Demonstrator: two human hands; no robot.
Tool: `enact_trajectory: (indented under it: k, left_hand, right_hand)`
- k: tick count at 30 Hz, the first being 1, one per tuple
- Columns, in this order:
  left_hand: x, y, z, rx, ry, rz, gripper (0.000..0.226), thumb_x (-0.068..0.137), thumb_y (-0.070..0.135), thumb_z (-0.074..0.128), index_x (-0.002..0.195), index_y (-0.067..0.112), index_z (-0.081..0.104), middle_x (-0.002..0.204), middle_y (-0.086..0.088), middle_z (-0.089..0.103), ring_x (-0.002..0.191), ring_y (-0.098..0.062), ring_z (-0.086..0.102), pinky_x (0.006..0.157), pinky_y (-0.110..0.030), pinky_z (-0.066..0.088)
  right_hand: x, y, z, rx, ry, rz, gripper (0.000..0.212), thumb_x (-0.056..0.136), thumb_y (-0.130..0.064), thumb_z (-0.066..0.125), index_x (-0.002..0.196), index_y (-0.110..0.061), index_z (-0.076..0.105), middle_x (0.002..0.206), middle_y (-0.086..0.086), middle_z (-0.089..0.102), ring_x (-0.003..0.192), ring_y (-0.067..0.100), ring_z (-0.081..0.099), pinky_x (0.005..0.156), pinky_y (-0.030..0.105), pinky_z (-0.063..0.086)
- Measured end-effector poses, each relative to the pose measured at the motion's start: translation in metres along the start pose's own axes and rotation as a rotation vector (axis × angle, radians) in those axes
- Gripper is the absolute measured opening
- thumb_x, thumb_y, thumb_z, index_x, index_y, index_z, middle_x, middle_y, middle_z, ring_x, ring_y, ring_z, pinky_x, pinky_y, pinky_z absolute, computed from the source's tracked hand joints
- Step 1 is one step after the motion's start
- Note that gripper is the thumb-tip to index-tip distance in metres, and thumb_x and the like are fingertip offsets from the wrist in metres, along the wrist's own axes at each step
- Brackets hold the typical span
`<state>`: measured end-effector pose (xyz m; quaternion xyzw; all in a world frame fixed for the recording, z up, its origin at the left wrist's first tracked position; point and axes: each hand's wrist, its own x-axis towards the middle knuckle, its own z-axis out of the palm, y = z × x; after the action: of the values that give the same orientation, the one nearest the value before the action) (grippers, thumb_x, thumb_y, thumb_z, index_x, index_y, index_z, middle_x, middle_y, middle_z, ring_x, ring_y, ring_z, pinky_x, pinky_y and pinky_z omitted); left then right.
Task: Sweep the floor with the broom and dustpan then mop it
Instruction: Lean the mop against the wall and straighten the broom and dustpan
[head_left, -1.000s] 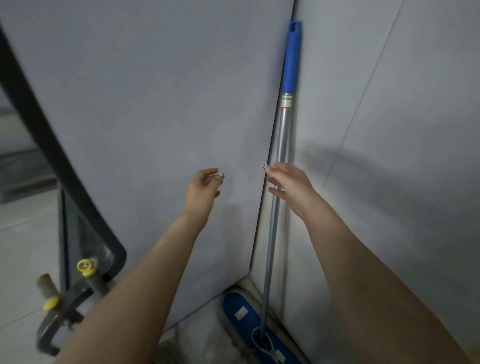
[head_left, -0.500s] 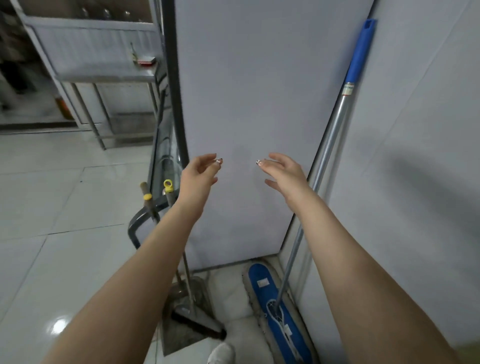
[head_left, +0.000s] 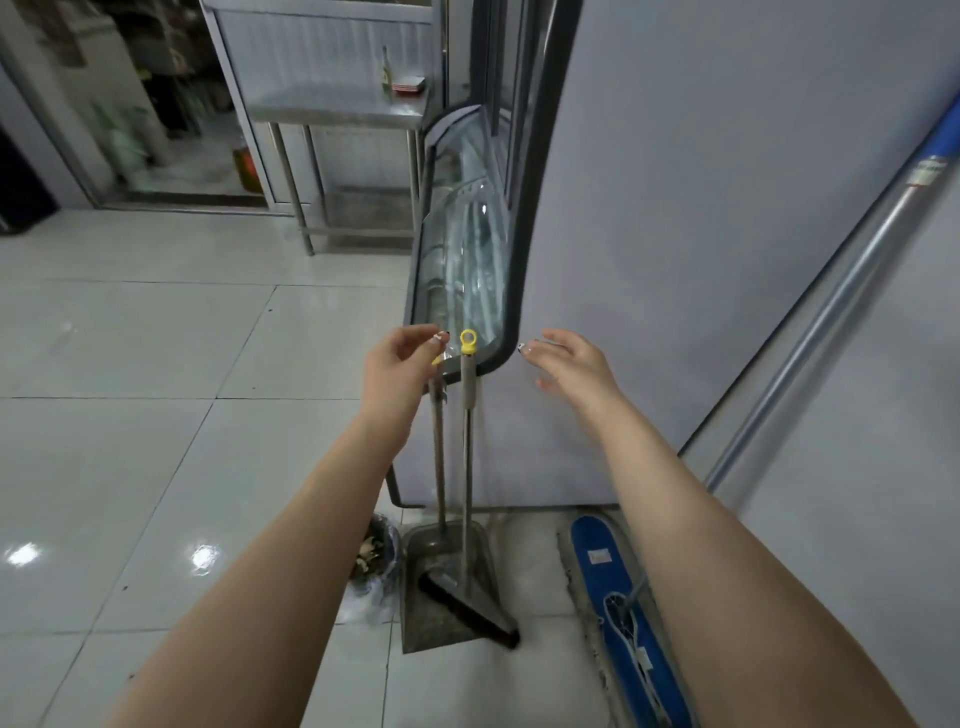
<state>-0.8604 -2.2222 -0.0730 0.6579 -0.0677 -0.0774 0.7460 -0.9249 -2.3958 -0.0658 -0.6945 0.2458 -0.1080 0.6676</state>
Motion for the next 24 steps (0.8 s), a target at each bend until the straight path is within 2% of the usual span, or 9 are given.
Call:
enact_trajectory:
  k: [3, 8, 12, 17, 21, 24]
  left_hand:
    - [0.012, -0.017, -0.022, 0.038, -0.03, -0.03, 0.011, 0.09, 0.006, 0.058, 0.094, 0.015, 0.063, 0.107, -0.013, 0.067, 0.1, -0.023, 0.064, 0.084, -0.031, 0.054]
    - [0.028, -0.058, -0.047, 0.1, -0.077, -0.104, 0.016, 0.09, 0.009, 0.059, 0.086, 0.024, 0.063, 0.089, 0.002, 0.069, 0.09, -0.013, 0.064, 0.082, -0.028, 0.052]
    - [0.035, -0.089, -0.048, 0.103, -0.09, -0.217, 0.017, 0.09, 0.007, 0.058, 0.085, 0.022, 0.062, 0.093, -0.005, 0.069, 0.097, -0.019, 0.063, 0.084, -0.032, 0.051]
    - [0.06, -0.132, -0.042, 0.167, -0.135, -0.298, 0.013, 0.091, 0.009, 0.057, 0.09, 0.021, 0.062, 0.1, -0.004, 0.069, 0.103, -0.018, 0.064, 0.088, -0.029, 0.051]
    - [0.082, -0.175, -0.034, 0.21, -0.091, -0.363, 0.011, 0.09, 0.012, 0.059, 0.09, 0.023, 0.062, 0.1, -0.004, 0.07, 0.102, -0.019, 0.065, 0.091, -0.036, 0.052]
    - [0.095, -0.213, -0.023, 0.249, -0.083, -0.422, 0.009, 0.088, 0.013, 0.061, 0.093, 0.02, 0.064, 0.101, -0.005, 0.07, 0.101, -0.018, 0.065, 0.094, -0.041, 0.051]
  right_hand:
    - [0.011, 0.016, 0.025, 0.005, 0.013, 0.046, 0.051, 0.086, -0.015, 0.068, 0.132, -0.007, 0.048, 0.127, 0.009, 0.059, 0.103, 0.011, 0.057, 0.094, 0.035, 0.047]
    - [0.029, 0.052, 0.058, -0.024, 0.052, 0.123, 0.05, 0.087, -0.016, 0.067, 0.133, -0.006, 0.049, 0.128, 0.009, 0.059, 0.104, 0.01, 0.056, 0.089, 0.03, 0.047]
    - [0.042, 0.079, 0.065, -0.085, 0.057, 0.191, 0.051, 0.087, -0.019, 0.067, 0.133, -0.007, 0.049, 0.127, 0.007, 0.06, 0.102, 0.01, 0.056, 0.09, 0.03, 0.048]
    - [0.078, 0.122, 0.065, -0.08, 0.042, 0.265, 0.051, 0.086, -0.021, 0.068, 0.132, -0.008, 0.05, 0.126, 0.006, 0.06, 0.103, 0.01, 0.056, 0.085, 0.025, 0.048]
    - [0.116, 0.166, 0.065, -0.105, -0.006, 0.343, 0.055, 0.083, -0.025, 0.071, 0.131, -0.008, 0.051, 0.125, 0.006, 0.062, 0.103, 0.011, 0.057, 0.085, 0.025, 0.047]
    - [0.145, 0.201, 0.063, -0.143, -0.041, 0.38, 0.058, 0.08, -0.03, 0.072, 0.13, -0.009, 0.052, 0.124, 0.005, 0.063, 0.104, 0.012, 0.058, 0.092, 0.028, 0.048]
